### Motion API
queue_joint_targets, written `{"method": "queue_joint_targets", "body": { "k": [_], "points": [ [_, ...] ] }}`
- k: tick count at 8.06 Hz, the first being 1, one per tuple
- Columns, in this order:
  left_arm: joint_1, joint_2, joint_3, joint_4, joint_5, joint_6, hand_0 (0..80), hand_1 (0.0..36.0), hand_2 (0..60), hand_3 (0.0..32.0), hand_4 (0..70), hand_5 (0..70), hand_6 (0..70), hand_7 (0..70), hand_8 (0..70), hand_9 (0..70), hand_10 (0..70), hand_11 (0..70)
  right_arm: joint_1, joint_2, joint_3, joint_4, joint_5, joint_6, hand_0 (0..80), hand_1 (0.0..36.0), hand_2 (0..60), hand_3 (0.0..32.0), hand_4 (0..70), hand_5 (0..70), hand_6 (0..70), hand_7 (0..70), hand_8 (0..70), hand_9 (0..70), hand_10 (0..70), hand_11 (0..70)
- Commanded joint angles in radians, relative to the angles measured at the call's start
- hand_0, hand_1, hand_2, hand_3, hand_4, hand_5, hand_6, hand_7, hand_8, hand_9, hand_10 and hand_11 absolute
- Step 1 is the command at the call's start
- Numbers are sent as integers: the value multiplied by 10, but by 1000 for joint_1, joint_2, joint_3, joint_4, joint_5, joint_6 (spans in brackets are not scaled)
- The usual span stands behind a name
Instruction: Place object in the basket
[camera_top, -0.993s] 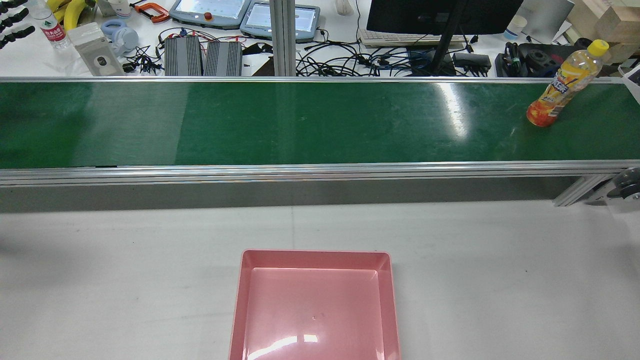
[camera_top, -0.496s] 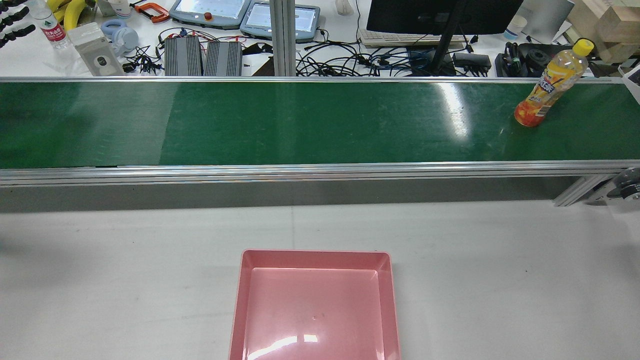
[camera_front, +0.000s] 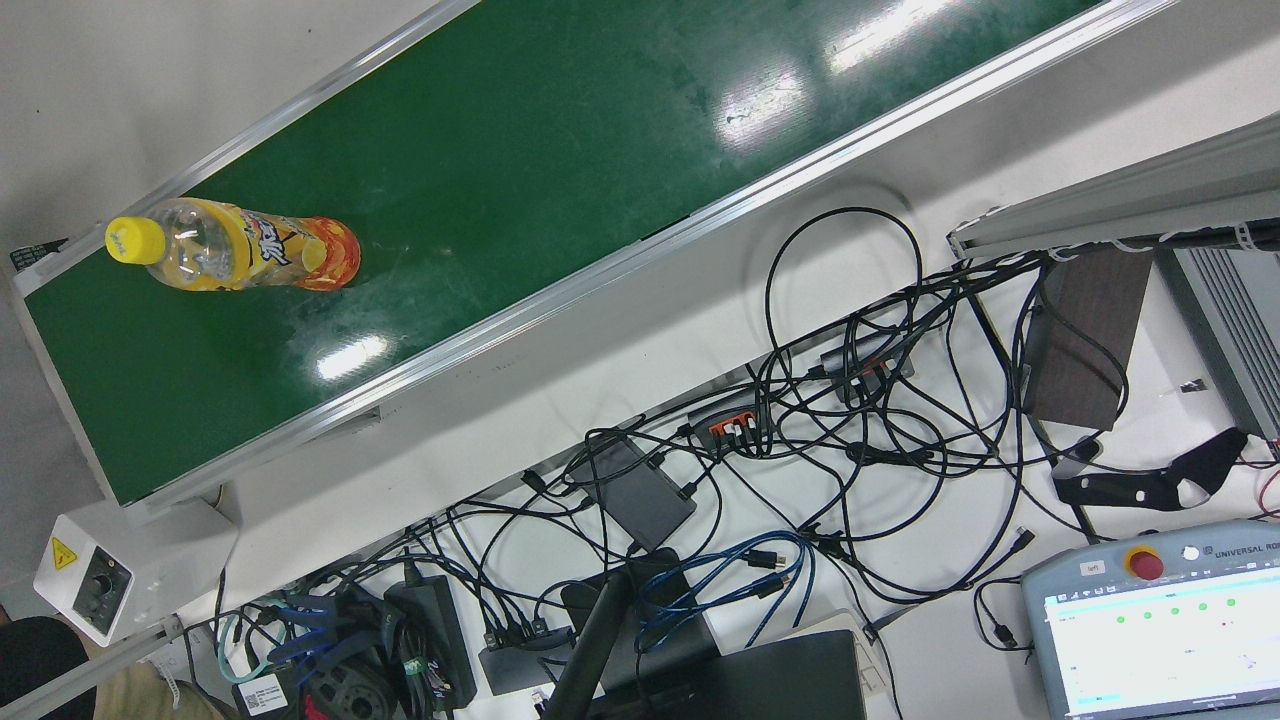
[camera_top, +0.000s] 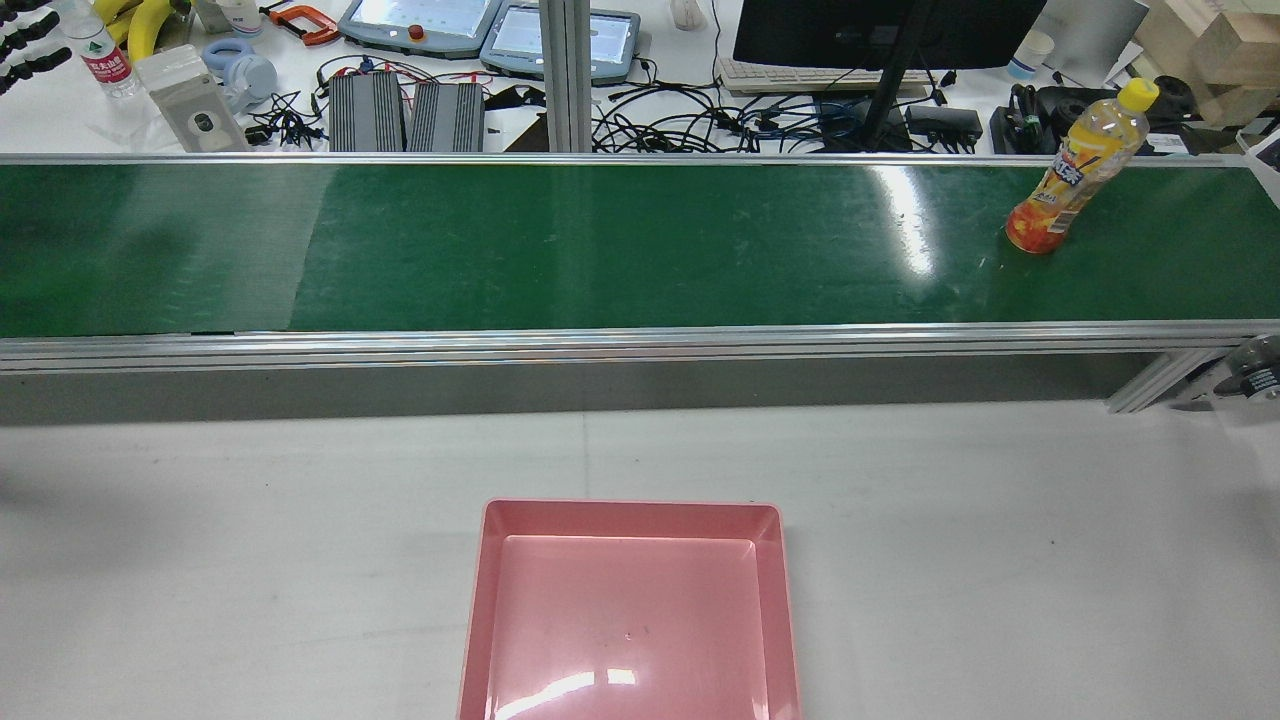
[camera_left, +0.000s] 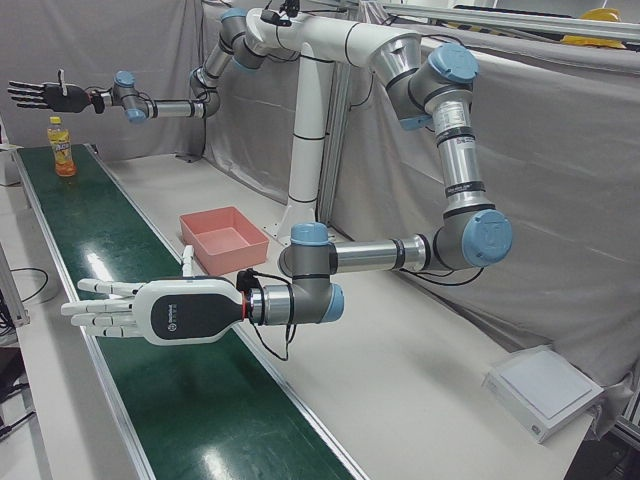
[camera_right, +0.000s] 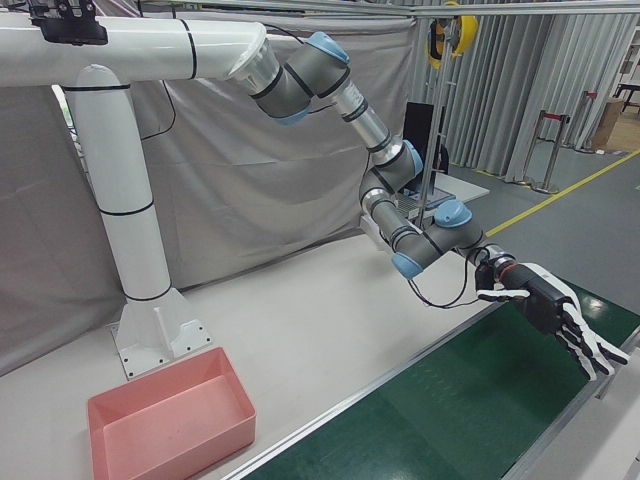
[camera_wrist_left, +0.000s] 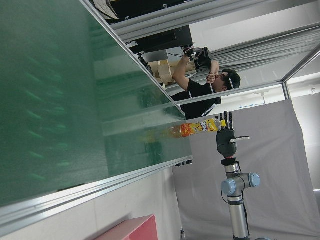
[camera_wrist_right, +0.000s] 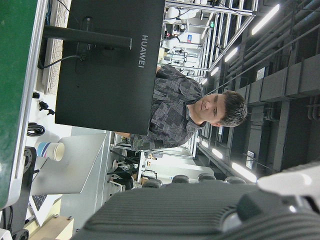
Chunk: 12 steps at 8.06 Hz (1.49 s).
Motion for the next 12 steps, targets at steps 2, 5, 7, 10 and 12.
{"method": "queue_joint_targets", "body": {
  "k": [2,5,7,10,12],
  "points": [
    [1,-8,0,3,0,2,504,63,0,0,174,96,0,0,42,82,78,125,0,0,0,0,0,0,0,0,0,0,0,0,0,0,0,0,0,0],
    [1,-9,-1,6,0,2,503,61,0,0,179,96,0,0,43,83,79,125,0,0,0,0,0,0,0,0,0,0,0,0,0,0,0,0,0,0],
    [1,-9,-3,6,0,2,504,62,0,0,172,92,0,0,43,83,76,121,0,0,2,0,0,0,0,0,0,0,0,0,0,0,0,0,0,0],
    [1,-9,-4,6,0,2,503,61,0,0,176,94,0,0,40,79,77,122,0,0,2,0,0,0,0,0,0,0,0,0,0,0,0,0,0,0],
    [1,-9,-4,6,0,2,500,60,0,0,179,102,0,0,43,84,80,127,0,0,2,0,0,0,0,0,0,0,0,0,0,0,0,0,0,0]
  ]
}}
